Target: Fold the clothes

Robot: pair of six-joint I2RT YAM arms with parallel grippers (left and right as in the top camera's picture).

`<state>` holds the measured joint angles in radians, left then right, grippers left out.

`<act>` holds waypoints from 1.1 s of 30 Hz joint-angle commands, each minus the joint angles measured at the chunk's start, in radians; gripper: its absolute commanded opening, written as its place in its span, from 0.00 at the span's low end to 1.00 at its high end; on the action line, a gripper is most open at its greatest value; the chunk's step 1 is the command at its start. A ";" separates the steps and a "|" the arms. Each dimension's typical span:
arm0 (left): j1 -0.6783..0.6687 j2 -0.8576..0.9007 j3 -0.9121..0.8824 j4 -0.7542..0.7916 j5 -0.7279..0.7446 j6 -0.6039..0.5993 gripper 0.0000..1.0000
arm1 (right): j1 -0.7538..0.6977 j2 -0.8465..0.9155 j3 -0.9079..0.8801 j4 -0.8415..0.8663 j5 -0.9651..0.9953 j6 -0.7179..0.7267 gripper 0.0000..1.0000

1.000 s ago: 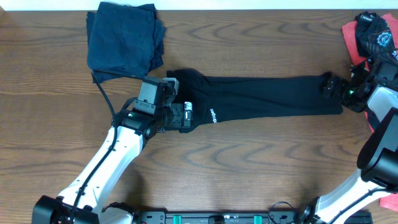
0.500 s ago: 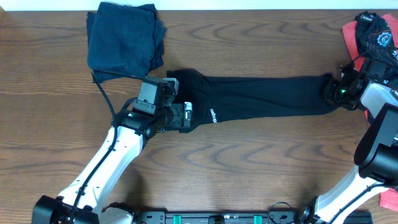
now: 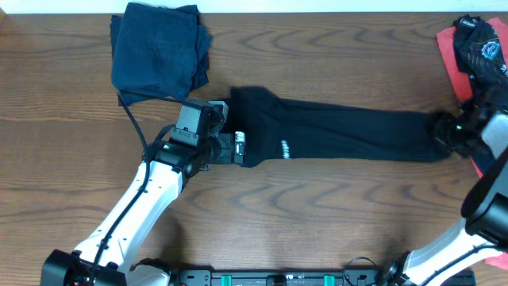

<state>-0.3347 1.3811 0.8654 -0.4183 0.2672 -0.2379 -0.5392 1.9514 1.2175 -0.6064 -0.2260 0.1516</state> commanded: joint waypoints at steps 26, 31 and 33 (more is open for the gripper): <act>0.004 0.002 0.005 -0.008 0.010 0.008 0.98 | 0.373 -0.221 -0.008 -0.086 0.267 0.108 0.01; 0.004 0.002 0.005 -0.008 0.010 0.008 0.98 | 0.438 -0.220 -0.008 -0.090 0.267 0.126 0.01; 0.004 0.002 0.005 -0.008 0.010 0.008 0.98 | 0.461 -0.220 -0.008 -0.099 0.267 0.132 0.01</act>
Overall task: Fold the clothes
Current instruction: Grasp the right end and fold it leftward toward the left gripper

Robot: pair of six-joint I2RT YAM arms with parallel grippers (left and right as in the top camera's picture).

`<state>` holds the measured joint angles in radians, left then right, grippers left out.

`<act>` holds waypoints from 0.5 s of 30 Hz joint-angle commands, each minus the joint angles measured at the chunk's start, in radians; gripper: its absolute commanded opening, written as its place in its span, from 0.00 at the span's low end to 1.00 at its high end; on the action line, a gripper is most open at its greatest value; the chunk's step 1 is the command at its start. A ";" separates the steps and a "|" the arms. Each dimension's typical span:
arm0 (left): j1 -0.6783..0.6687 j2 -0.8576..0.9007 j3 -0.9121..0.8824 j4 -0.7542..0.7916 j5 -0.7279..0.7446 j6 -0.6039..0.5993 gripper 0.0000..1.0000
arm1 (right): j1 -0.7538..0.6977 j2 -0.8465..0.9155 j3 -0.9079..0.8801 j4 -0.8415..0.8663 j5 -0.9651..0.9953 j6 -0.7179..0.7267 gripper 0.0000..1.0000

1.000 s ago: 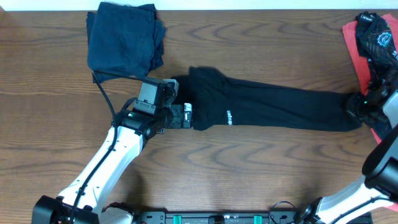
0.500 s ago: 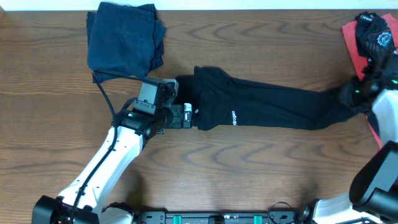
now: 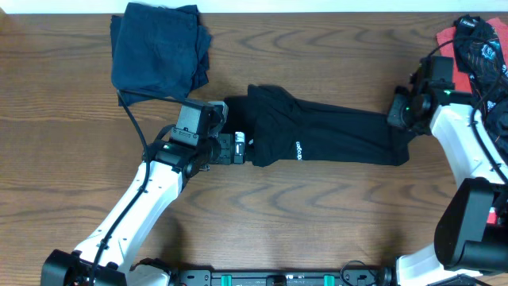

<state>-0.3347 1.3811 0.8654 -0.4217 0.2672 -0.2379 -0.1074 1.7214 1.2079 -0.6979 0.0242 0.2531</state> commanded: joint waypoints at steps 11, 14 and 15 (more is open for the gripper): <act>0.004 0.004 0.005 -0.012 0.010 0.009 0.98 | 0.113 0.053 -0.006 -0.050 -0.006 0.043 0.01; 0.004 0.004 0.005 -0.014 0.010 0.008 0.98 | 0.129 0.066 -0.006 -0.050 -0.007 0.047 0.05; 0.004 0.004 0.005 -0.015 0.010 0.008 0.98 | 0.134 0.066 -0.006 -0.050 -0.011 0.047 0.09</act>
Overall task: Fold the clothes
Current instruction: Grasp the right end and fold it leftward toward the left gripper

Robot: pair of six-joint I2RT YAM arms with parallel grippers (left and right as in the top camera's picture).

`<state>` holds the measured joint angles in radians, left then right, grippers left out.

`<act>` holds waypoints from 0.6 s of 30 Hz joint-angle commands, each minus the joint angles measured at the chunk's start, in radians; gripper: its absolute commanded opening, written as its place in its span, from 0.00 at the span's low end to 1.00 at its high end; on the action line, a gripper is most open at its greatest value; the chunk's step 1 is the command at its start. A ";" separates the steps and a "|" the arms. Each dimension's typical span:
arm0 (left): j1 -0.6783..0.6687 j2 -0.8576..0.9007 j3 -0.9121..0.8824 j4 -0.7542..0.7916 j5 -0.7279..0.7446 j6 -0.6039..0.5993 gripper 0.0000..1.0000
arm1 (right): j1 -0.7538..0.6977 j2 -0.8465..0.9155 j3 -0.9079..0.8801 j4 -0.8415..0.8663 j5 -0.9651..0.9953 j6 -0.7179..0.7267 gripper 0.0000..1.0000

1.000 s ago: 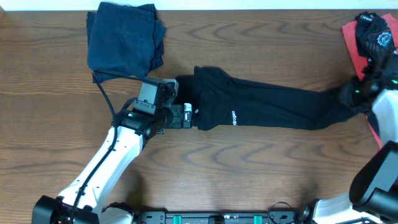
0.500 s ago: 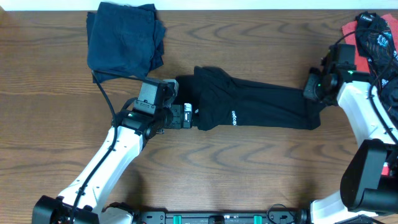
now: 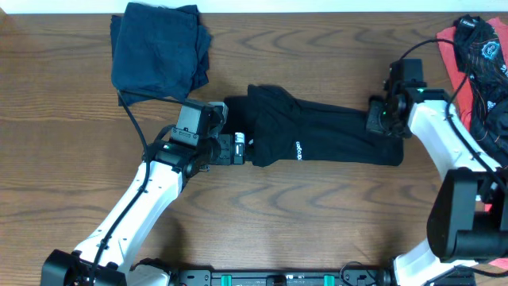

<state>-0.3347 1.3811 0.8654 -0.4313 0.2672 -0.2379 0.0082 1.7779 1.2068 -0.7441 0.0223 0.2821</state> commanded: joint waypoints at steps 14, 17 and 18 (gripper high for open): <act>0.004 0.004 0.004 -0.024 0.010 0.009 0.98 | 0.005 -0.016 0.122 -0.142 -0.057 0.017 0.99; 0.004 0.004 0.004 -0.024 0.010 0.009 0.98 | -0.029 -0.031 0.212 -0.230 -0.057 0.016 0.99; 0.004 0.004 0.004 -0.024 0.010 0.009 0.98 | -0.044 -0.033 0.237 -0.253 -0.057 0.015 0.99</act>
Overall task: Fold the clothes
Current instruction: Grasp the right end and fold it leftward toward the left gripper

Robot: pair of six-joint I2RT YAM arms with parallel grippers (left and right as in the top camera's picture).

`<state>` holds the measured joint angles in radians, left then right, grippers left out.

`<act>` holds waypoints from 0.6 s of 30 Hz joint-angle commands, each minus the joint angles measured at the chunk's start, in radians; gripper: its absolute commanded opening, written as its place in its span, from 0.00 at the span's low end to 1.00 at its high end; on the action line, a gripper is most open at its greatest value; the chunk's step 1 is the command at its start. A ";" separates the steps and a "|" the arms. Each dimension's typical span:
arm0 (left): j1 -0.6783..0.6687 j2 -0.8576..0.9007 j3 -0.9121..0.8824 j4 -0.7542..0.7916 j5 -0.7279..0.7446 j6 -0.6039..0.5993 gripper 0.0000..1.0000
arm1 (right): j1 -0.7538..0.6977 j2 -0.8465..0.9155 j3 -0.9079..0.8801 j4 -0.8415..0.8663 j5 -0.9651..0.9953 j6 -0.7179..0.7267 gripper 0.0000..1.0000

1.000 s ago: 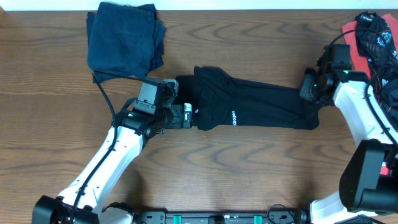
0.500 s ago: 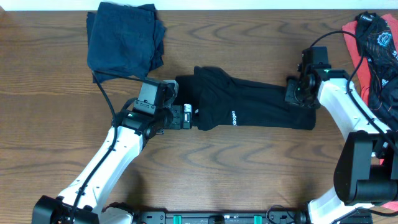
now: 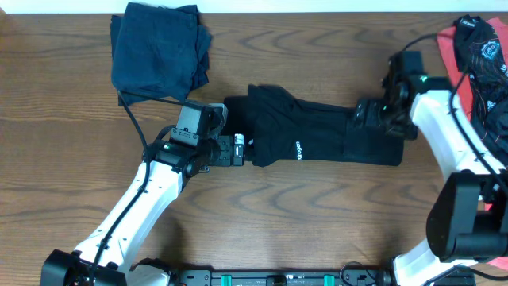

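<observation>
A long black garment (image 3: 317,137) lies across the middle of the table, with a small white logo on it. Its right end is doubled back over itself. My right gripper (image 3: 363,117) sits above that fold, shut on the garment's right end, which it carries leftward over the rest. My left gripper (image 3: 240,148) rests at the garment's left end, its fingers at the cloth's edge; whether they pinch the cloth is unclear.
A folded dark blue garment (image 3: 157,54) lies at the back left. A heap of red and black clothes (image 3: 476,49) sits at the right edge. Cables run along both arms. The brown wooden table (image 3: 302,214) shows in front.
My right gripper has moved further left with the garment's end, so the doubled-back part is longer. The left arm has not moved.
The black garment first lay stretched full length, my right gripper at its far right end. Then that end was lifted and brought left, shortening the garment. It stood further left at each later moment, and now the fold covers the right part.
</observation>
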<state>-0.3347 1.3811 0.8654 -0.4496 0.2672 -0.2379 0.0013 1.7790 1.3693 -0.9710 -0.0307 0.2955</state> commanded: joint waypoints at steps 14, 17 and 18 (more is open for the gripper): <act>0.004 0.004 0.004 -0.007 0.010 0.009 0.98 | -0.269 -0.027 -0.037 -0.022 -0.033 -0.053 0.99; 0.004 0.004 0.004 -0.006 0.010 0.009 0.98 | -0.314 -0.026 -0.113 0.053 -0.127 -0.118 0.99; 0.004 0.004 0.004 -0.006 0.010 0.009 0.98 | -0.327 -0.026 -0.140 0.079 -0.171 -0.145 0.99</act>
<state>-0.3347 1.3811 0.8654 -0.4496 0.2672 -0.2379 -0.2993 1.7565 1.2827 -0.9215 -0.0872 0.2260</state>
